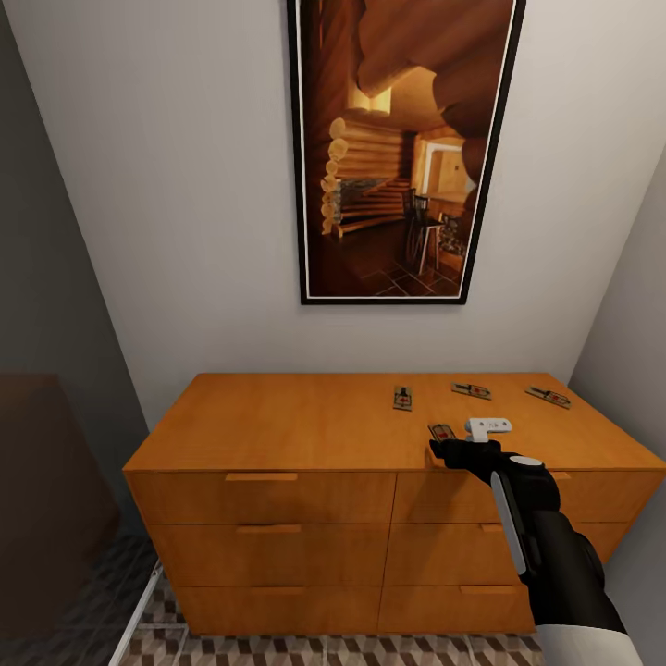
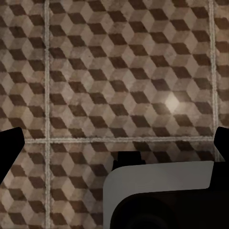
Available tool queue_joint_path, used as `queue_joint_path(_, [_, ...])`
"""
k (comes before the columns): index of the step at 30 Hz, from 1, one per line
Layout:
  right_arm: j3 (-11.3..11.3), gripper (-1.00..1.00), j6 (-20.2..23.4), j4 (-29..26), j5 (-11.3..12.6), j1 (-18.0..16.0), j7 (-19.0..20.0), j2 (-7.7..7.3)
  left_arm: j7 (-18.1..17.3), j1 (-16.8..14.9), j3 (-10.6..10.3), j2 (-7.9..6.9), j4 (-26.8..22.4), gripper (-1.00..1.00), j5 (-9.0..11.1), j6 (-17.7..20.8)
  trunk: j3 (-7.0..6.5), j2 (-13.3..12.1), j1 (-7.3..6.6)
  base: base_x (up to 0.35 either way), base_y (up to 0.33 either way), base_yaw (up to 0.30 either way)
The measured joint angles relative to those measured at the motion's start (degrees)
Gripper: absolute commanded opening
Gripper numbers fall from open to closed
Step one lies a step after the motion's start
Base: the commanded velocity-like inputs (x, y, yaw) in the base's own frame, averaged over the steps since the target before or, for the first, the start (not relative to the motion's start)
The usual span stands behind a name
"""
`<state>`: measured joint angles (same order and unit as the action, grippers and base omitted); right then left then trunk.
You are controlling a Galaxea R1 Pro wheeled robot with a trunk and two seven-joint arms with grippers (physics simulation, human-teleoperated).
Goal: Take the four mousetraps from the cabinet in the bathroom and place them on the bathroom floor. Make sure all four end up on the same floor surface, and ensure that at least two of them are either under or directly next to the same bathroom sink.
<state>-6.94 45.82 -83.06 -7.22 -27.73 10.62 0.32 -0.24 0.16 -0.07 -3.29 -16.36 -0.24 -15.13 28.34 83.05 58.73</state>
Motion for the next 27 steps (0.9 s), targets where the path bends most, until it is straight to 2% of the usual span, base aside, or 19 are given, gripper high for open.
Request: queue_joint_path(27, [0.01, 1.0, -0.01, 1.57, -0.12, -0.03, 0.02, 0.0, 0.0, 0.0, 0.03, -0.04, 0.0, 1.0, 0.0, -0.02, 0.33, 0.01, -0.01, 0.0, 0.0, 0.0])
